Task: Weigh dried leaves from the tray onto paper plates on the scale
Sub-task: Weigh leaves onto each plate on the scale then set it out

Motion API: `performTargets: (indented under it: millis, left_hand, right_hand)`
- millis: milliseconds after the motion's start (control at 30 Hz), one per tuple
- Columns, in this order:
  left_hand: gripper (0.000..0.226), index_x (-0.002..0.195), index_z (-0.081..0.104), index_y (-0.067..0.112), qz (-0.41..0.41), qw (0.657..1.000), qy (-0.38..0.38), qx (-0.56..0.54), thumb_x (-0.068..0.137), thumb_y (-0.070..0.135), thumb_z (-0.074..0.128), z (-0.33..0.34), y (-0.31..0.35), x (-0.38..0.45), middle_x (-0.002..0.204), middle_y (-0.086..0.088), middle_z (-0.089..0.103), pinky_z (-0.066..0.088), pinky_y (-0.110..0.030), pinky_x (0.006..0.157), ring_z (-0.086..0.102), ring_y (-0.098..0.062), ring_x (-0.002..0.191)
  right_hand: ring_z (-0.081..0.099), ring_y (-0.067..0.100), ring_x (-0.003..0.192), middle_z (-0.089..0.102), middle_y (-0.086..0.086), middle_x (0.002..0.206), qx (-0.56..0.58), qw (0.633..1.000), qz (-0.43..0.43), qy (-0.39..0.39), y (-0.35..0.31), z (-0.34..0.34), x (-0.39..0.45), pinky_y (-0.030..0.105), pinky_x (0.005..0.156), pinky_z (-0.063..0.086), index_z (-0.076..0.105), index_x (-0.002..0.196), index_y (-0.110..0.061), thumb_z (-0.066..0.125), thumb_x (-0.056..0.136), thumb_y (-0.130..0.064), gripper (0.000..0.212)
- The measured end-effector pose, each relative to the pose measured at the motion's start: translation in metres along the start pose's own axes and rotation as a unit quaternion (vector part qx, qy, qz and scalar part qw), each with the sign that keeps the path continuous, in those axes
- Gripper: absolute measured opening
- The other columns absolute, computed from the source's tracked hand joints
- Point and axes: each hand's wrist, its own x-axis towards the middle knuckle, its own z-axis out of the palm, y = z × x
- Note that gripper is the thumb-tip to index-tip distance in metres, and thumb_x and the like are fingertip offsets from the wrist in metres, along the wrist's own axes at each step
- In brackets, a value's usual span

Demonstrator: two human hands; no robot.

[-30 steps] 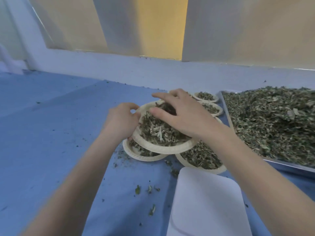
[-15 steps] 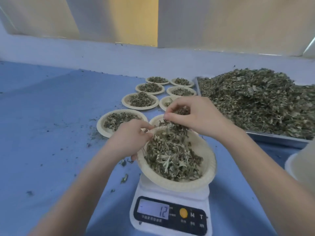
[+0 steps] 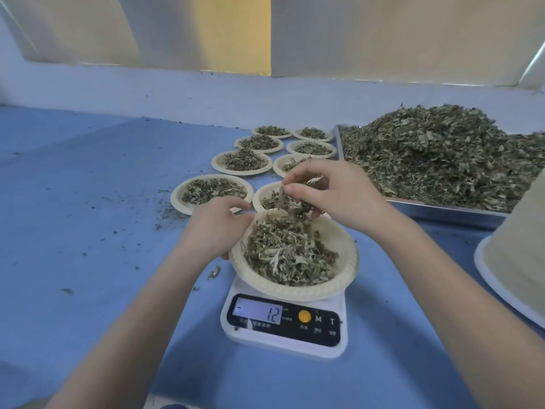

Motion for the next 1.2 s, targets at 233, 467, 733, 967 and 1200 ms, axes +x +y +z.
performTargets:
  millis: [233, 467, 733, 967, 1200]
  left_hand:
    - [0.021, 0.090, 0.064, 0.029, -0.004, 0.998, 0.059, -0.002, 0.096, 0.034, 0.045, 0.001, -0.006, -0.003, 0.054, 0.009, 0.055, 0.042, -0.022, 0.049, 0.054, -0.007, 0.041]
    - [0.013, 0.093, 0.064, 0.031, 0.012, 0.993, 0.115, -0.030, 0.092, 0.025, 0.052, -0.006, 0.002, 0.003, 0.080, 0.021, 0.055, 0.032, -0.011, 0.054, 0.049, 0.007, 0.071]
    - [0.017, 0.090, 0.066, 0.035, 0.082, 0.985, 0.121, -0.094, 0.086, 0.021, 0.058, -0.001, 0.024, 0.007, 0.079, 0.022, 0.061, 0.035, -0.008, 0.056, 0.053, 0.012, 0.068]
    - [0.022, 0.085, 0.065, 0.041, 0.164, 0.978, 0.066, -0.112, 0.083, 0.020, 0.060, 0.007, 0.058, 0.020, 0.077, 0.021, 0.063, 0.035, 0.004, 0.063, 0.053, 0.016, 0.075]
    - [0.028, 0.084, 0.064, 0.044, 0.176, 0.973, 0.033, -0.145, 0.085, 0.016, 0.059, 0.010, 0.066, 0.026, 0.082, 0.019, 0.066, 0.043, -0.005, 0.066, 0.059, 0.009, 0.080]
  right_hand:
    - [0.061, -0.001, 0.064, 0.070, -0.014, 0.084, 0.009, 1.000, 0.003, 0.022, -0.006, -0.008, -0.006, 0.014, 0.068, 0.049, 0.072, 0.083, -0.029, 0.073, 0.083, -0.023, 0.006]
    - [0.066, 0.011, 0.063, 0.072, -0.009, 0.081, 0.048, 0.998, -0.008, 0.029, -0.010, -0.011, -0.006, 0.018, 0.063, 0.051, 0.071, 0.081, -0.031, 0.073, 0.083, -0.021, 0.010]
    - [0.068, 0.013, 0.067, 0.071, -0.016, 0.078, 0.087, 0.993, -0.022, 0.076, -0.007, -0.015, -0.003, 0.020, 0.065, 0.053, 0.072, 0.081, -0.029, 0.073, 0.083, -0.018, 0.012]
    - [0.064, 0.004, 0.064, 0.069, -0.017, 0.078, 0.116, 0.989, -0.019, 0.095, -0.003, -0.023, -0.001, 0.011, 0.059, 0.047, 0.070, 0.081, -0.027, 0.072, 0.084, -0.013, 0.014]
    - [0.063, 0.004, 0.063, 0.069, -0.017, 0.073, 0.137, 0.986, -0.030, 0.090, 0.003, -0.030, 0.004, 0.011, 0.058, 0.047, 0.071, 0.081, -0.024, 0.072, 0.083, -0.012, 0.012]
